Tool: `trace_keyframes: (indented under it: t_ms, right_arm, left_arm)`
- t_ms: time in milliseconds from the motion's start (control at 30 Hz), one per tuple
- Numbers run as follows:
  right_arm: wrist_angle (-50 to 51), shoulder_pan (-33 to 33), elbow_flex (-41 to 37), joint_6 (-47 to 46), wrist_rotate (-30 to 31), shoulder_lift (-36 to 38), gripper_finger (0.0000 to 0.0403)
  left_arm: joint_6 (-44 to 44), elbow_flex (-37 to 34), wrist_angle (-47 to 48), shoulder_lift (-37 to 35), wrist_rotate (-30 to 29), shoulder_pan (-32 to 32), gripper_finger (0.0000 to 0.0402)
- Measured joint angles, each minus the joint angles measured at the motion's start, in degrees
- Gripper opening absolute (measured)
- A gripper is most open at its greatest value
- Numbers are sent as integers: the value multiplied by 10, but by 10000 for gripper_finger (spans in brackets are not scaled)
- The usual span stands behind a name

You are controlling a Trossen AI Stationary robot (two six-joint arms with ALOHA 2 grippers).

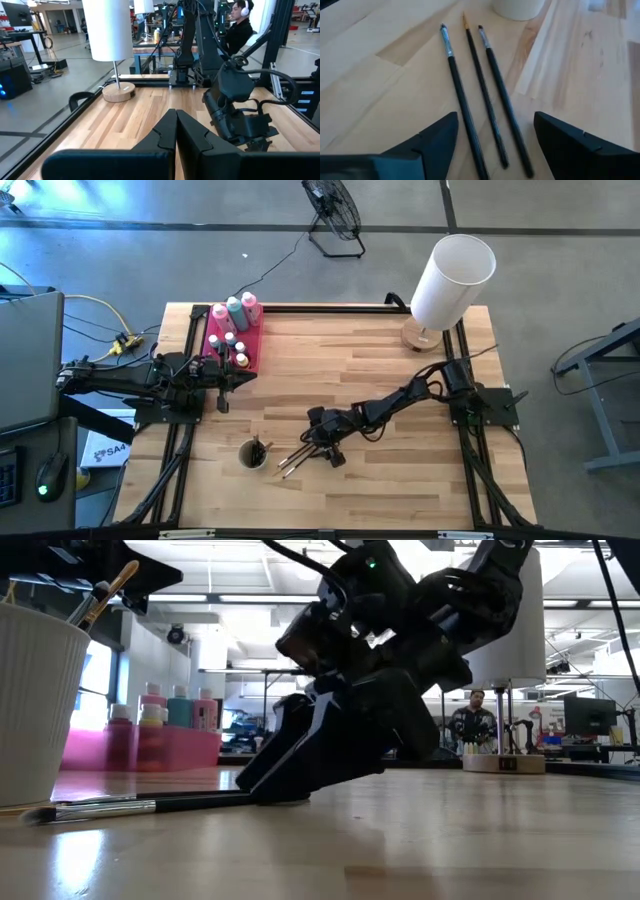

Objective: Pick & Place Paint Supplies
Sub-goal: Move the paintbrushes to the center of the table

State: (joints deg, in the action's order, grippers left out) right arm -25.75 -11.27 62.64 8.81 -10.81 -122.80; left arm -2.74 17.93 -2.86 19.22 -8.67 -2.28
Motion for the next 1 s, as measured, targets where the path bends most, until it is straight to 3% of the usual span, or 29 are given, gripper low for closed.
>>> trace_keyframes:
  t_ms: [267, 567, 800, 1000]
  right_arm:
    - [32, -1, 1, -11, 35, -1, 231]
    - [35, 0, 1, -11, 80, 1, 125]
    - [50, 3, 1, -10, 153, 1, 44]
    - [99, 19, 1, -31, 183, 17, 12]
  left_arm:
    - [0, 0, 0, 0, 0, 0, 7]
    - [0, 0, 0, 0, 2, 0, 7]
    - [1, 0, 0, 0, 2, 0, 7]
    - [2, 0, 1, 0, 2, 0, 7]
